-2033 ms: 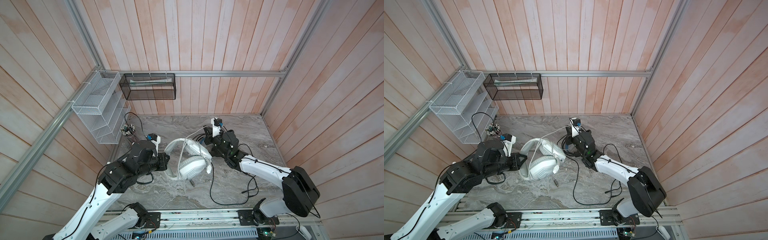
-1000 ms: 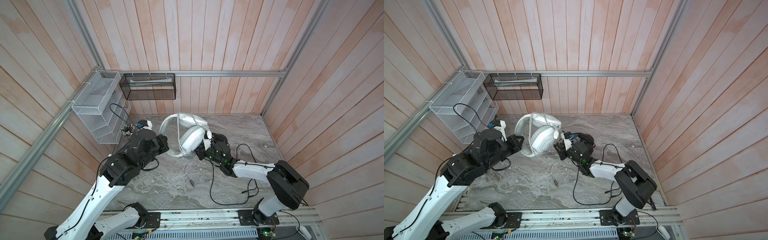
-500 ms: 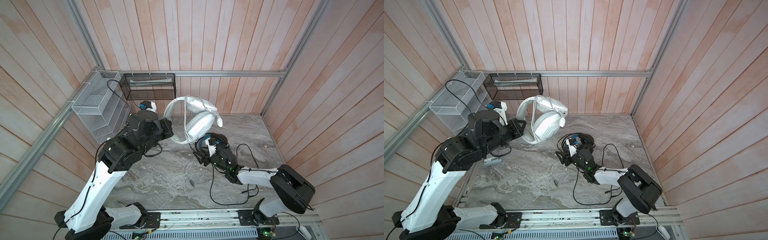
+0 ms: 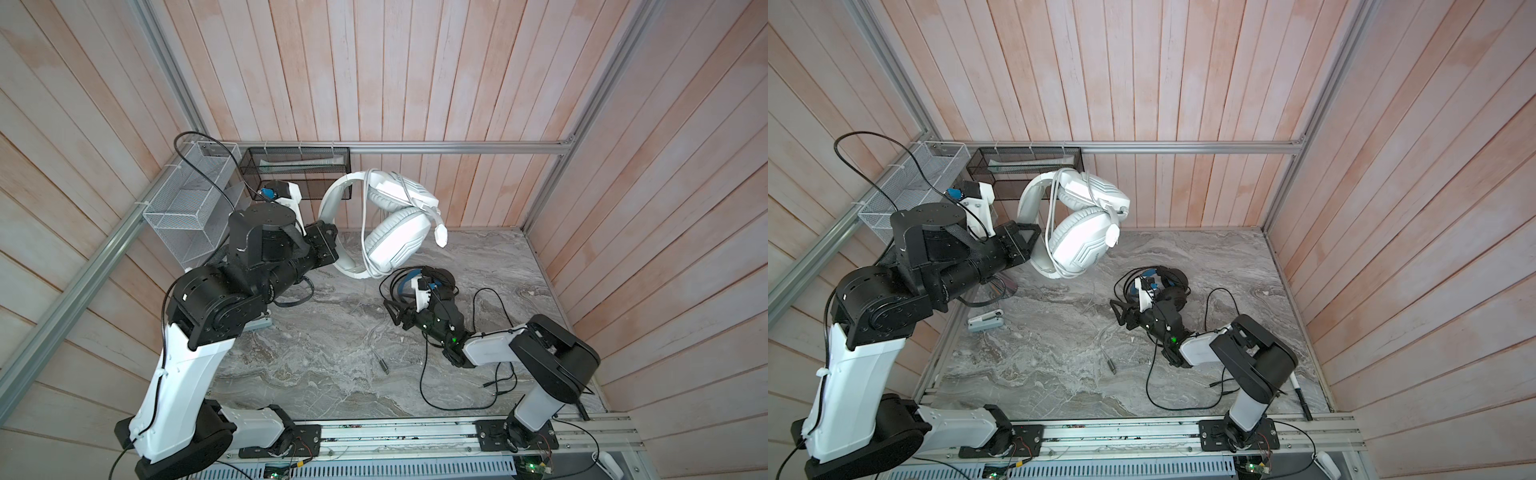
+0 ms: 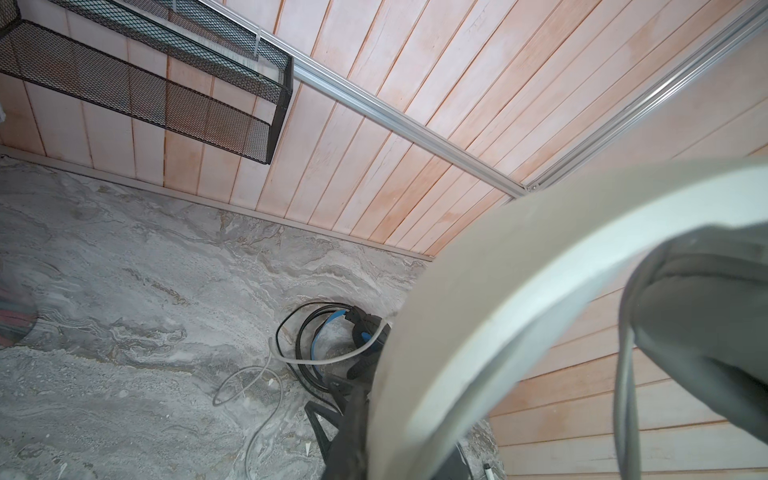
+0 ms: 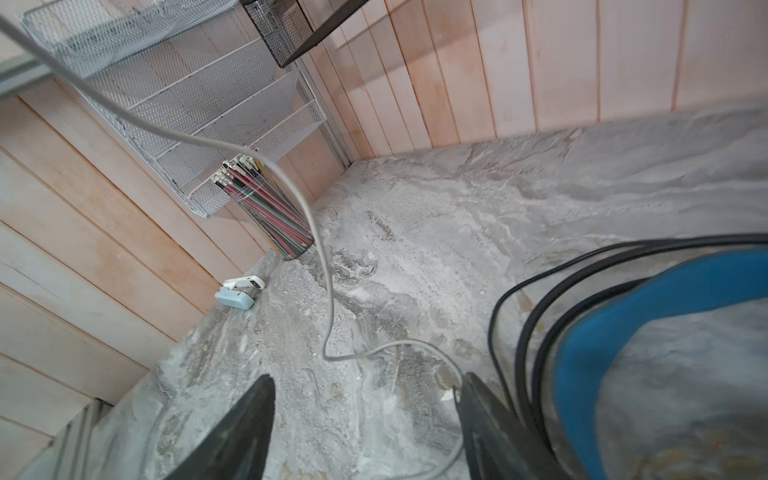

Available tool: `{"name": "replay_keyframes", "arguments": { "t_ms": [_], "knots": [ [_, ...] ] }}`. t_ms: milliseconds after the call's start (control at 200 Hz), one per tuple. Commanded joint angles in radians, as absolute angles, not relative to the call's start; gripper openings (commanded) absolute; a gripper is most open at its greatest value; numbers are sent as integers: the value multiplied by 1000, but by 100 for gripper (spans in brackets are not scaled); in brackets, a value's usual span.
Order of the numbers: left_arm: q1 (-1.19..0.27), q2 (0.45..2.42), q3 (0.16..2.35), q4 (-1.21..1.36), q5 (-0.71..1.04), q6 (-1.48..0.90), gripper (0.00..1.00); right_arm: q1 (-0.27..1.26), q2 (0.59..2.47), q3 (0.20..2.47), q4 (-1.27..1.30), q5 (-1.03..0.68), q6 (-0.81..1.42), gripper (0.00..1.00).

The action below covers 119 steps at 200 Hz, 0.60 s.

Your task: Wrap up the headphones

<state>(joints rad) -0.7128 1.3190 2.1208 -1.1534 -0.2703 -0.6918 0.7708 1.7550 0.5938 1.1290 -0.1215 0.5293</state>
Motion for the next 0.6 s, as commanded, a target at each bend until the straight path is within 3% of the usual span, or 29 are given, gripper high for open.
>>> {"name": "replay_keyframes", "arguments": {
  "t_ms": [0,140,455,590],
  "knots": [
    [-718,1321,2145,-1112,-275,-704,0,802,1832,647,1301,-160,624,73],
    [-717,1320,2145,-1121,-290,-699,0,856,1910,699,1370,-148,614,74],
    [-718,1318,2131,-1120,-290,-701,0,842,2098,872,1248,-67,628,71],
    [-718,1313,2119,-1113,-291,-699,0,834,2141,921,1243,-105,631,63]
  ]
}}
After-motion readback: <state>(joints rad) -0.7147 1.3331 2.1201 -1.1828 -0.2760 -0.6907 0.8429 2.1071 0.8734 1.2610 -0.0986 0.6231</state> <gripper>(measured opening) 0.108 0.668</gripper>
